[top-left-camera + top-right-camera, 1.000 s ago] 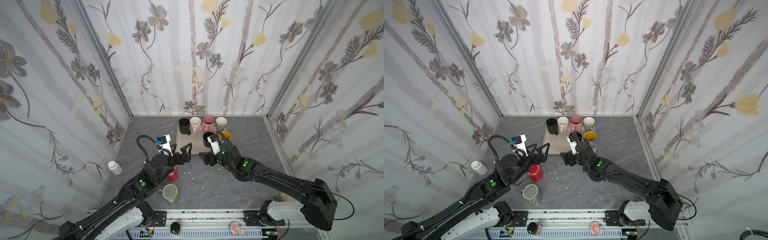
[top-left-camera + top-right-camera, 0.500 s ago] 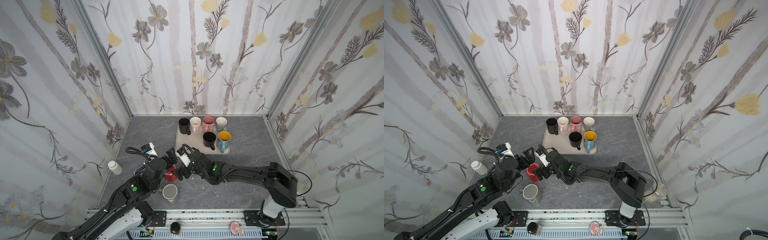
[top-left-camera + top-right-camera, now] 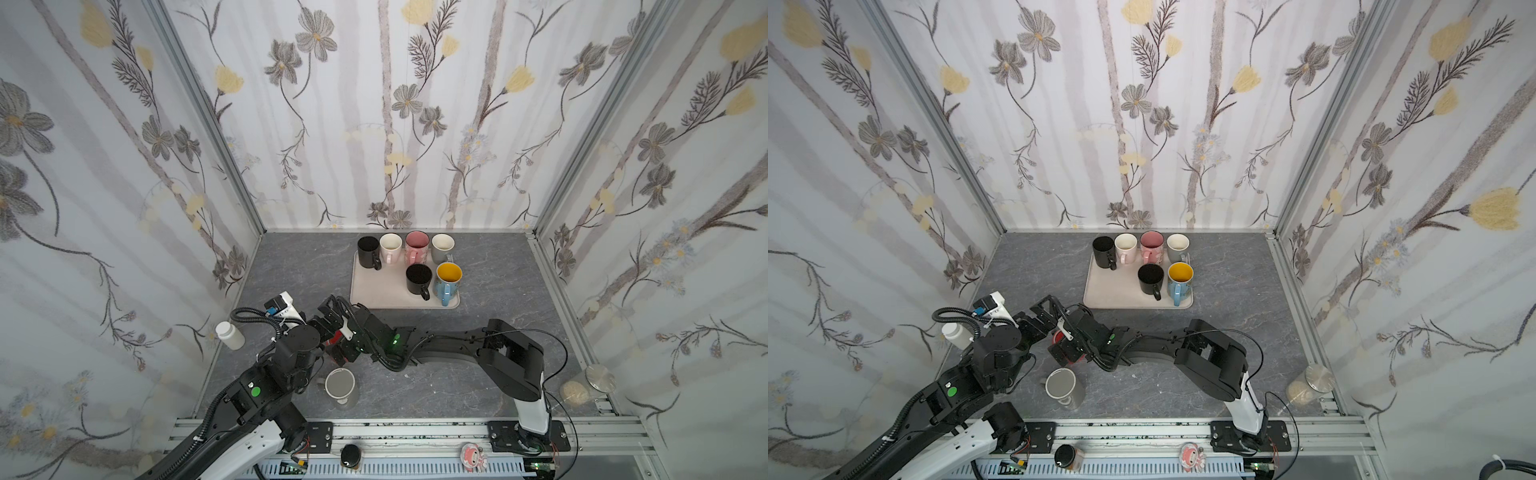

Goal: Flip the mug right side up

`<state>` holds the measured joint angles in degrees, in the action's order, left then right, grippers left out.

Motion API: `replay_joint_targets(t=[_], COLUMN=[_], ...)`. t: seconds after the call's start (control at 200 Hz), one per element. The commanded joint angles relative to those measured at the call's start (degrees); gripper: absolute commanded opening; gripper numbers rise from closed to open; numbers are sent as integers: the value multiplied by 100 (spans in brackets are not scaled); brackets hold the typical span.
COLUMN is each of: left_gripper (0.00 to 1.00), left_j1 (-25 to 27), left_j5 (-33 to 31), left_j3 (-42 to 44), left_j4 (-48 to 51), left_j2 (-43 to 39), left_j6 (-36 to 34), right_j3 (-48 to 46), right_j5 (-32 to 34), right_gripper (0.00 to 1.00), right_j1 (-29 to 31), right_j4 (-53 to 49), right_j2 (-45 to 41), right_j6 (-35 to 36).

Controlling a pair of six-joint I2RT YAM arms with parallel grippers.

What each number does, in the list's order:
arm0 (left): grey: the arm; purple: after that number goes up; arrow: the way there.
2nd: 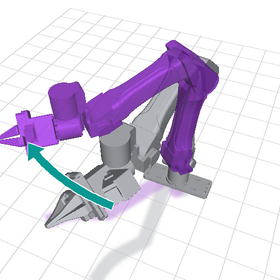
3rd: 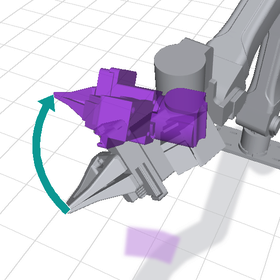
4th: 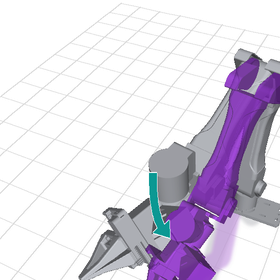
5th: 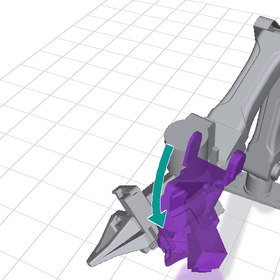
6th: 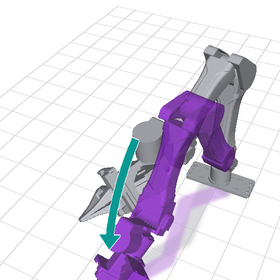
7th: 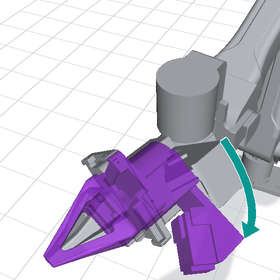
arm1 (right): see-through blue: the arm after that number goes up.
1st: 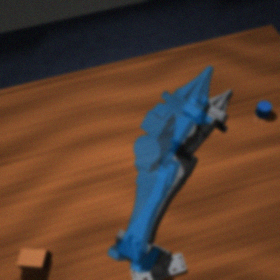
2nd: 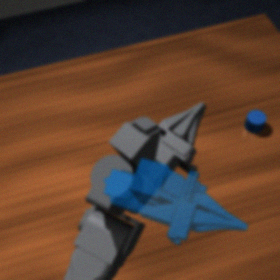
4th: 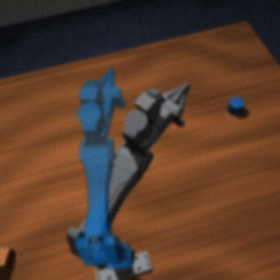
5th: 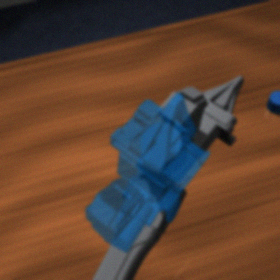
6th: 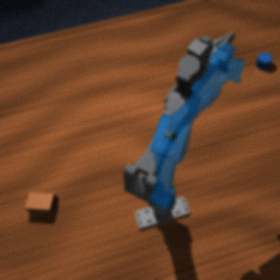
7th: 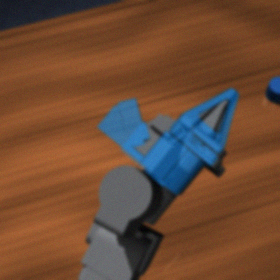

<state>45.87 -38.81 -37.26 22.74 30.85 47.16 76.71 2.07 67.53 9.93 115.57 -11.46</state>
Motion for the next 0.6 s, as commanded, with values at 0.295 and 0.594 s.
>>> replay_joint_targets(t=[0.295, 0.594], left_gripper=[100, 100], left_j1=[-2, -2], left_j5=[-128, -52], left_j3=[34, 54], left_j4=[-60, -77], left_j2=[-60, -53], left_j6=[74, 76], right_j3=[372, 4], right_j5=[83, -96], right_gripper=[97, 77], right_j1=[2, -64], right_j4=[-413, -117], right_j2=[450, 251], right_j6=[490, 819])
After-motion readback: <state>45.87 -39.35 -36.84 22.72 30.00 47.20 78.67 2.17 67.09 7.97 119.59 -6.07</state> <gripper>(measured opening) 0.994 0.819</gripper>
